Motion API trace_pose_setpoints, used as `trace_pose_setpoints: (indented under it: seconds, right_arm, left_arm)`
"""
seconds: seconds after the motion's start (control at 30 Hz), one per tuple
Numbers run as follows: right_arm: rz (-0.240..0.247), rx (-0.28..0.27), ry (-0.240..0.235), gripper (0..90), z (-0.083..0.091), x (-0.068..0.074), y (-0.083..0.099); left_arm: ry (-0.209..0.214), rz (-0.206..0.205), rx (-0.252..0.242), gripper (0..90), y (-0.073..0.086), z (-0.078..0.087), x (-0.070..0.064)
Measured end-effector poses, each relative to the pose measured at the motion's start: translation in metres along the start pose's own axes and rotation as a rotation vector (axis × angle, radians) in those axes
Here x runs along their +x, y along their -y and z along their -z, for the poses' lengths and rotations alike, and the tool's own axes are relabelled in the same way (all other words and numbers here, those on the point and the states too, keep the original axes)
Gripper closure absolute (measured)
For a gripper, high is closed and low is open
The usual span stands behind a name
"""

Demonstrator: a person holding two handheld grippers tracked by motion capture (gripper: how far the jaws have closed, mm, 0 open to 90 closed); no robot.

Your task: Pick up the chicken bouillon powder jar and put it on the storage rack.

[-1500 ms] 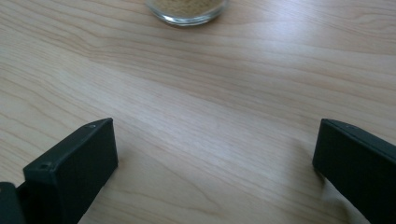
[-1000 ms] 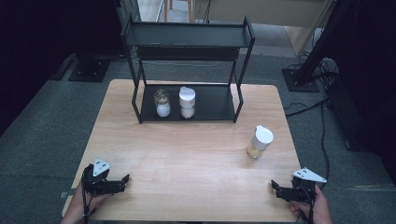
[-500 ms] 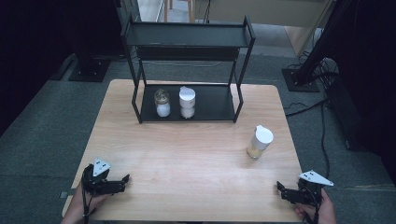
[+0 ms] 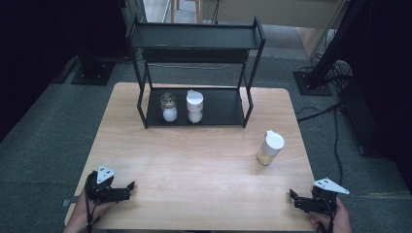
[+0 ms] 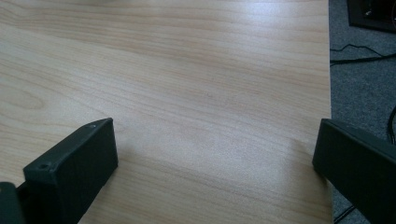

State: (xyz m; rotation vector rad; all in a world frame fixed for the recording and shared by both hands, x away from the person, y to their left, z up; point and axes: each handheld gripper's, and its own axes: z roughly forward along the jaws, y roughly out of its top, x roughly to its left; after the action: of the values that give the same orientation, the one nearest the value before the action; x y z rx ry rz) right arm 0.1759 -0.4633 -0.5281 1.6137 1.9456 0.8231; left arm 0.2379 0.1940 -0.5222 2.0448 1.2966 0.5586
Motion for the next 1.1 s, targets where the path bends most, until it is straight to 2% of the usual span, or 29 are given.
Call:
trace_pose_setpoints:
  seconds: [0.1, 0.17, 0.4, 0.73, 1.1]
  right_arm:
    - [0.011, 0.013, -0.002, 1.5, 0.000, 0.001, -0.002]
    - [0.015, 0.007, 0.005, 6.3, 0.001, 0.001, -0.004]
    - [0.040, 0.031, -0.035, 5.3, 0.000, 0.004, -0.007]
    - [0.046, 0.024, -0.039, 2.5, 0.000, 0.012, -0.019]
    - [0.107, 0.011, -0.055, 3.9, 0.001, 0.030, -0.036]
  left_arm:
    - [0.000, 0.000, 0.000, 0.0, 0.000, 0.000, 0.000]
    - [0.000, 0.000, 0.001, 0.0, 0.000, 0.000, 0.000]
    - [0.000, -0.001, 0.001, 0.0, 0.000, 0.000, 0.000]
    - [0.004, -0.004, -0.001, 0.0, 0.000, 0.000, 0.000]
    - [0.006, -0.009, 0.001, 0.0, 0.000, 0.000, 0.000]
